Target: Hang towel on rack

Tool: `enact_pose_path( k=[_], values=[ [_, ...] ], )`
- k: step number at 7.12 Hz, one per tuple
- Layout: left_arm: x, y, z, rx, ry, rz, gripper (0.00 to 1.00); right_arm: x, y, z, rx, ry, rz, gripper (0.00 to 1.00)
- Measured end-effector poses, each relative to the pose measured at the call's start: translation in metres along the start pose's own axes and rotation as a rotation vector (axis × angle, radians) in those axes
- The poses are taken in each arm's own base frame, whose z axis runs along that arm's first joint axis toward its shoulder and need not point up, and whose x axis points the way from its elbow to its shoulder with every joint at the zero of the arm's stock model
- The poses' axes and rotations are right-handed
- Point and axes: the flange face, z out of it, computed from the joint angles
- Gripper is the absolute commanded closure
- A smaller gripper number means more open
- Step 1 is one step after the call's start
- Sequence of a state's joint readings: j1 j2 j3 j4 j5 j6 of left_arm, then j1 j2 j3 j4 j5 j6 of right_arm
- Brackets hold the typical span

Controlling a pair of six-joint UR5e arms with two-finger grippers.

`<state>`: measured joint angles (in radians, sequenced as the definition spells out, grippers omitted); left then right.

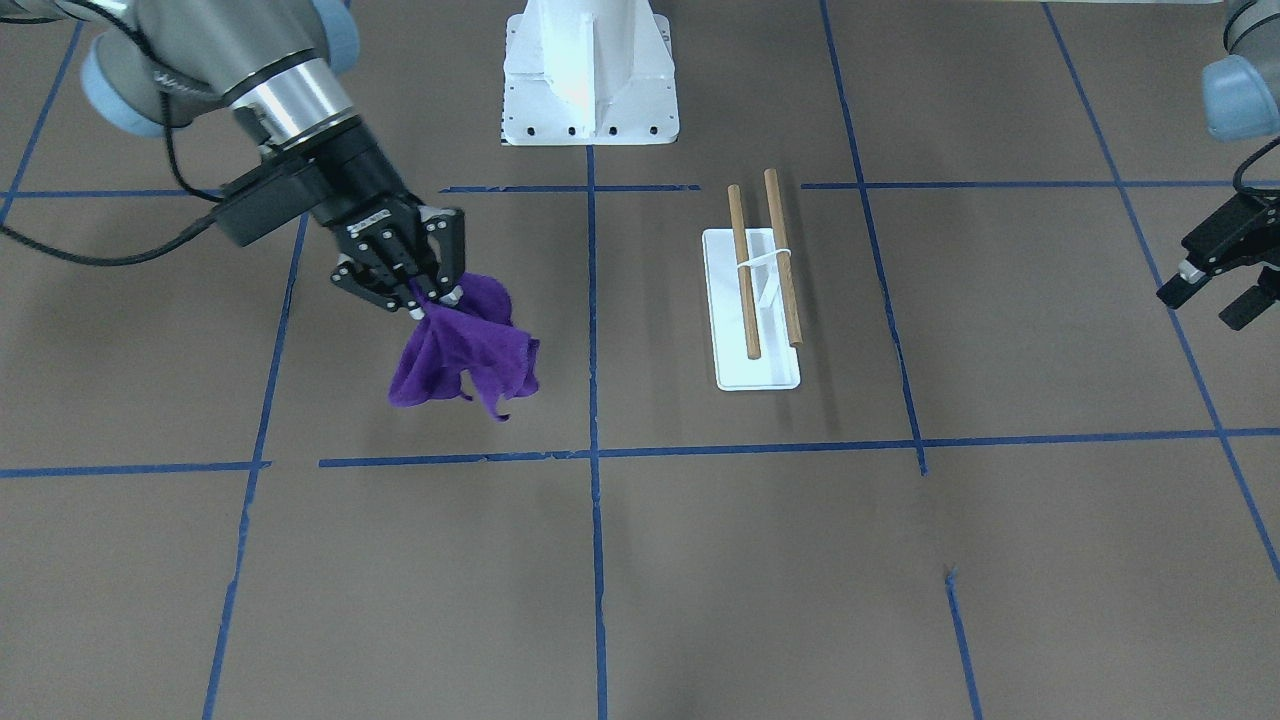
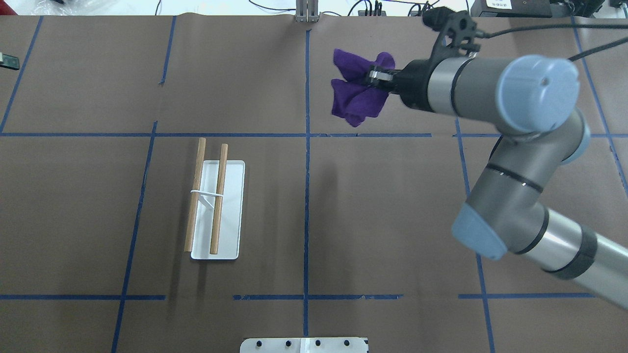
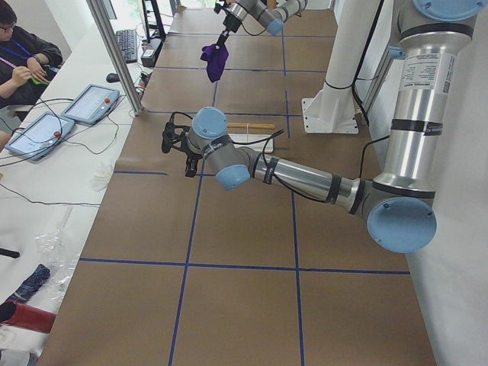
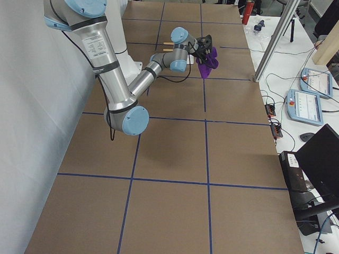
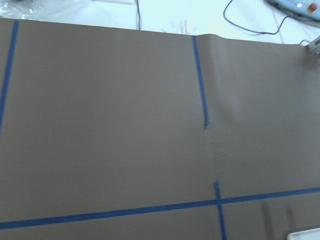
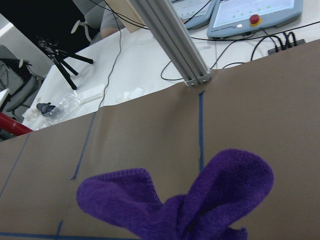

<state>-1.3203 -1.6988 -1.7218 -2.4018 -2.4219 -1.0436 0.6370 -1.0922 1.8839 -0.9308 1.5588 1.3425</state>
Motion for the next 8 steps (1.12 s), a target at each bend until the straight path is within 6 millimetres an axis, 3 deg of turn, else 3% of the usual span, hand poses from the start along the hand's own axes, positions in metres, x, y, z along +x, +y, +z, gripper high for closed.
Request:
enact_pose_path(
  k=[1,3,6,8],
  values=[
    [0.038,-0.008,0.007,0.011,0.063,-0.082,0.0,-0.025,0.025,0.002,0.038,-0.029,0.007,1.0],
    [0.118,-0.017,0.021,0.025,0.165,-0.268,0.0,-0.051,0.035,0.0,0.109,-0.052,0.008,1.0],
    [0.241,0.02,0.078,-0.011,0.276,-0.503,0.0,-0.066,0.047,0.002,0.164,-0.053,0.003,1.0],
    [0.302,0.041,0.109,-0.06,0.282,-0.648,0.0,-0.069,0.059,0.003,0.182,-0.05,0.002,1.0]
  ],
)
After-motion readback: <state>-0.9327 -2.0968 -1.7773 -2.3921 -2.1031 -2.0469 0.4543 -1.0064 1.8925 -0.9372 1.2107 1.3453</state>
